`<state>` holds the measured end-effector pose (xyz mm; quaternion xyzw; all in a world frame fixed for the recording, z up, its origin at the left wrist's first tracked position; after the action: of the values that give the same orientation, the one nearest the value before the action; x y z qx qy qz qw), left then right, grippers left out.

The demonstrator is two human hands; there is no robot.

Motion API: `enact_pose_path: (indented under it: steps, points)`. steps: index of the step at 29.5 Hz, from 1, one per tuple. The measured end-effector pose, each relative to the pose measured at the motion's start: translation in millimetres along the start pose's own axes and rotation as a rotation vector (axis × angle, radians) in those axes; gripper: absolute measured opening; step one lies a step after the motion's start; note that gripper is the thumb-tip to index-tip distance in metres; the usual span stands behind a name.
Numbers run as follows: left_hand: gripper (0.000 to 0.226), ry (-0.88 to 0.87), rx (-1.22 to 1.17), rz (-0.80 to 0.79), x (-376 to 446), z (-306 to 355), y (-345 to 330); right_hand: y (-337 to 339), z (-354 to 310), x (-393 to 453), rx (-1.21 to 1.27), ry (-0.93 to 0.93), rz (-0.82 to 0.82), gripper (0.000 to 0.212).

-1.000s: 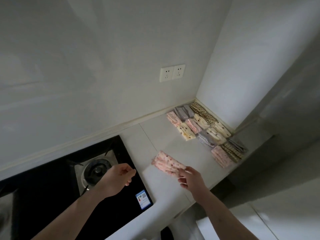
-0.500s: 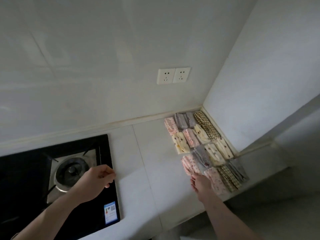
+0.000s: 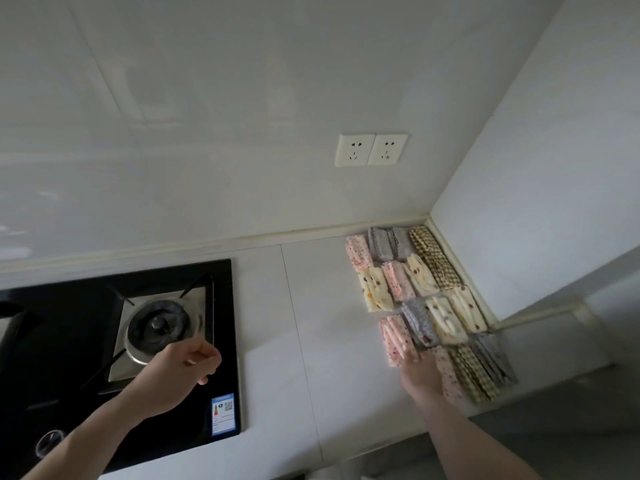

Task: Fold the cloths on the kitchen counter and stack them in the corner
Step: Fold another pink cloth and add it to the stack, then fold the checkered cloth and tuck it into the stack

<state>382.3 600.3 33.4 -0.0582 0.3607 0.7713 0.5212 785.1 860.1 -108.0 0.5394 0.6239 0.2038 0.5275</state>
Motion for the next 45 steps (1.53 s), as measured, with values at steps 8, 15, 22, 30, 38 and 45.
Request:
enact_pose_path:
  steps: [8,15,22,30,38,45]
  points:
    - [0.007,-0.009,-0.04,0.012,-44.4,-37.5,30.1,-7.6,-50.3,-88.6,0.077,0.124,0.046,0.053]
    - [0.006,0.005,-0.105,0.134,-124.4,-117.3,101.8,-90.7,-153.2,-237.1,0.131,0.53,-0.191,0.029]
    - [0.013,0.084,-0.13,0.415,-233.3,-266.2,193.2,-209.5,-264.1,-435.4,0.135,0.911,-0.542,0.018]
    - [0.017,0.158,-0.218,0.667,-331.2,-361.2,256.6,-275.3,-343.7,-594.4,-0.034,1.175,-0.806,0.026]
    - [0.019,0.242,-0.2,0.816,-363.2,-428.7,324.8,-348.7,-424.8,-680.0,-0.125,1.297,-0.937,0.032]
    - [0.02,0.289,-0.127,0.813,-338.9,-466.9,418.5,-400.4,-501.5,-722.8,-0.106,1.34,-0.996,0.033]
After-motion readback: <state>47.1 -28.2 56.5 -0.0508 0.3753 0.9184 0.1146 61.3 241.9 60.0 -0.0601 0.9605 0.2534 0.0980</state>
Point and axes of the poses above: each hand's wrist, its own x-axis towards the middle knuckle, its own y-axis out of the back of the hand, z = x × y, the point moved 5 cm from there along x, towards the middle knuckle, and after that the axes turned 6 degrees about -x, right-handed, at the moved point
